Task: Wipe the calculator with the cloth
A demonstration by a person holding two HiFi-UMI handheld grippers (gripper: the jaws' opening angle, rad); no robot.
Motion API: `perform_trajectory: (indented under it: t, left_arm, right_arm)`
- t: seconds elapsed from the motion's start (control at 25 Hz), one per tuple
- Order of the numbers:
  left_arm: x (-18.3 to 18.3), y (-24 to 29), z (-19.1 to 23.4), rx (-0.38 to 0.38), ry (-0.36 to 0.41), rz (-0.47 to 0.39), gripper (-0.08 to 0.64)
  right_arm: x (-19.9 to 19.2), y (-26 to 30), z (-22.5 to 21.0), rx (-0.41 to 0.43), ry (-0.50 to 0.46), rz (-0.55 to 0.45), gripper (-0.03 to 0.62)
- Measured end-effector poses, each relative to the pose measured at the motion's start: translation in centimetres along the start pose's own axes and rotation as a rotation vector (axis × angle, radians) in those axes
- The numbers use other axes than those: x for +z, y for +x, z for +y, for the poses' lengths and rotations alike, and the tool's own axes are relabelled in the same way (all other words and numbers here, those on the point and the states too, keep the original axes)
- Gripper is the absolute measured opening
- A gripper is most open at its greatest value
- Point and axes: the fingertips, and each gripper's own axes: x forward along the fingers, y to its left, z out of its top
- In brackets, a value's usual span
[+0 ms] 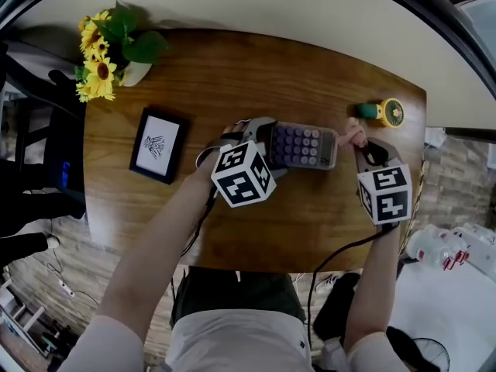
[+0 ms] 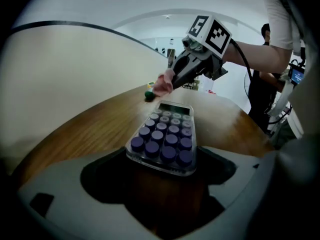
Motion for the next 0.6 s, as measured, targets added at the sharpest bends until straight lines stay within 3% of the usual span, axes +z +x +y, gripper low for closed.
perform_trajectory:
  t: [0.08,0.24,0.4,0.6]
  left_arm:
    - [0.0,0.0,0.0,-0.001,0.001,0.000,0.446]
    - [0.0,0.0,0.0,0.000,0.003,0.001,0.446]
    - [0.0,0.0,0.1,0.002,-0.001,0.000,0.446]
    - [0.1,0.0,0.0,0.001,0.001,0.000,0.446]
  right_arm:
    - [1.3,-1.1,0.2,0.007,0.042,-0.087,0.034]
    - [5.2,-1.3,6.8,0.208,0.048,-0.244,0.034]
    - [6.8,1.0,13.9,0.351,-0.081,-0.227,0.034]
    - [6.8,2.9,16.8,0.406,-0.158,-0.182,0.035]
